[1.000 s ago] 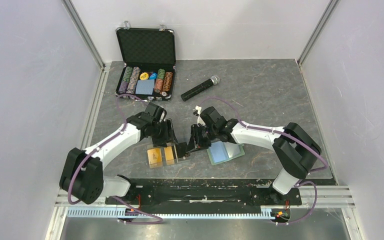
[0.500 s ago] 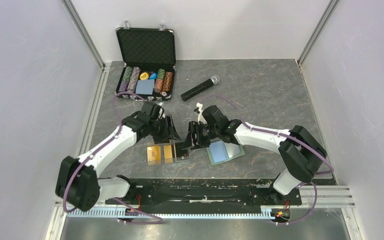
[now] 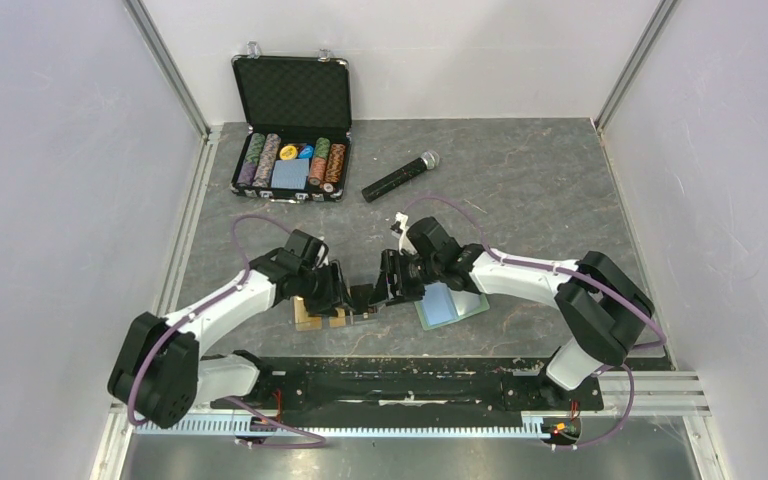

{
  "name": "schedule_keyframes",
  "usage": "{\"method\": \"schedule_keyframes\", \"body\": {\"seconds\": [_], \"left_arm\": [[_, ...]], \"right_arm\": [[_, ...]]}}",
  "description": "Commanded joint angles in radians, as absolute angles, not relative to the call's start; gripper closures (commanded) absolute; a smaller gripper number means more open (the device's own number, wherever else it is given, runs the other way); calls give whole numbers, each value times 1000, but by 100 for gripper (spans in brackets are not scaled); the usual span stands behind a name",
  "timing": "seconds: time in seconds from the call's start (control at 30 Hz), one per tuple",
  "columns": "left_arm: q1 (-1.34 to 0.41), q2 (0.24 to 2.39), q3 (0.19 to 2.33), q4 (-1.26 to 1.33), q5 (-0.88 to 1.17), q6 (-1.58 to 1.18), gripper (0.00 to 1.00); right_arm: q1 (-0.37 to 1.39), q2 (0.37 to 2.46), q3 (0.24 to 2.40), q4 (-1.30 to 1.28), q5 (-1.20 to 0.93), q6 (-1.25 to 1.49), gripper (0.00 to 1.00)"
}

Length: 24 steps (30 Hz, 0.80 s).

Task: Put the credit cards into the card holder
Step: Move the storage box to the center of the board, then pick up the credit card from the storage box.

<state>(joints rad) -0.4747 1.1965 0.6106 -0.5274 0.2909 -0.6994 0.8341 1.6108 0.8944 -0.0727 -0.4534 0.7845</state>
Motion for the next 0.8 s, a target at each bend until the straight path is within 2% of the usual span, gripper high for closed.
{"method": "schedule_keyframes", "body": {"seconds": [0.0,0.23,0.4,0.5,0.77], "left_arm": [[-497,1251,610,-405,324,-749,45],[-528,1313,623,-365,298,-762,48],[-559,1368,631,-362,263,-764,60],[-583,1391,645,-385,231,-771,74],[-671,1394,736,-561,60,-775,89]], "right_arm": [[833,1608,871,-14,-481,790,47],[833,1618,852,-8,-496,793,50],[833,1621,847,18,-503,793,55],[833,1622,847,18,-505,793,57],[834,1623,842,18,-506,793,59]]}}
